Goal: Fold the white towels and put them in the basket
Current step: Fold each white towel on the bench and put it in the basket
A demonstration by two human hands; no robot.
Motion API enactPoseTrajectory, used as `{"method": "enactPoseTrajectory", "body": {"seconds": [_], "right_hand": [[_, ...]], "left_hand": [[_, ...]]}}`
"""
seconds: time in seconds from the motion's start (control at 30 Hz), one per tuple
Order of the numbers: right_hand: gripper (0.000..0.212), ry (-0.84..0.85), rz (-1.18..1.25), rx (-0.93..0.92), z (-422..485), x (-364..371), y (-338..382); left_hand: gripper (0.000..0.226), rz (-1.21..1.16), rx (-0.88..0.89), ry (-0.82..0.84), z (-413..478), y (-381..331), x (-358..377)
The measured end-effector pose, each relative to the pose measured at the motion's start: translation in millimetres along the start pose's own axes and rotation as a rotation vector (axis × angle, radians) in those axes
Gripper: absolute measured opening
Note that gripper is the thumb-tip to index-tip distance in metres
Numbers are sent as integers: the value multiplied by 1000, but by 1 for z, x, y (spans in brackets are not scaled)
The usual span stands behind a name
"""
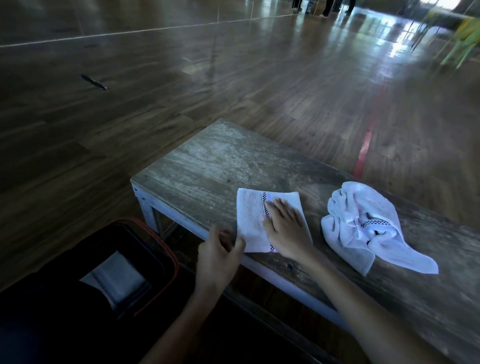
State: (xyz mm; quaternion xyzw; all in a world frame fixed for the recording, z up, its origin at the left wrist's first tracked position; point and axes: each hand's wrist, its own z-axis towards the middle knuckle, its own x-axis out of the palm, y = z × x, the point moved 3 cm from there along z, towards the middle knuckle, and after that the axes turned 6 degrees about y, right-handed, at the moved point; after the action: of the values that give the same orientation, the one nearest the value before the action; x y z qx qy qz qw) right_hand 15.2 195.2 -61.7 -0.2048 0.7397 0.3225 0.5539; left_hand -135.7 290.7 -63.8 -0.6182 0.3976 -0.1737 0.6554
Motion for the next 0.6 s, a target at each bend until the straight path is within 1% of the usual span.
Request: {"method": "enactPoseTrajectory", "body": {"seconds": [0.07, 0.1, 0.13, 0.17, 0.23, 0.3, 0.37, 0.47, 0.53, 0.6], "right_hand": [[52, -146, 83, 19, -11, -10, -5], [54, -228, 67, 30, -16, -13, -10], [57, -271, 27, 37, -19, -14, -17], [62, -268, -20, 41, -22, -13, -24], [75, -181, -77, 48, -25, -6, -37], [85, -109, -66, 67, -27, 1, -44], [84, -71, -46, 90, -28, 6, -45], [66, 11, 62, 132, -26, 9, -49], [64, 79, 153, 157, -23, 6, -48], [66, 127, 225, 173, -21, 2, -47]], "left_hand": [[18, 188, 163, -113, 4, -12, -7], [22, 289, 245, -129, 9, -17, -6], [31, 411, 321, -117, 16, -21, -1], [44, 547, 372, -75, 24, -26, 7], [69, 784, 409, 82, 38, -29, 26], [81, 939, 404, 254, 48, -22, 43], [83, 999, 342, 334, 57, -11, 51], [75, 1024, 230, 327, 62, -4, 53], [77, 1036, 221, 316, 63, -7, 53], [71, 965, 210, 348, 63, -9, 51]]}}
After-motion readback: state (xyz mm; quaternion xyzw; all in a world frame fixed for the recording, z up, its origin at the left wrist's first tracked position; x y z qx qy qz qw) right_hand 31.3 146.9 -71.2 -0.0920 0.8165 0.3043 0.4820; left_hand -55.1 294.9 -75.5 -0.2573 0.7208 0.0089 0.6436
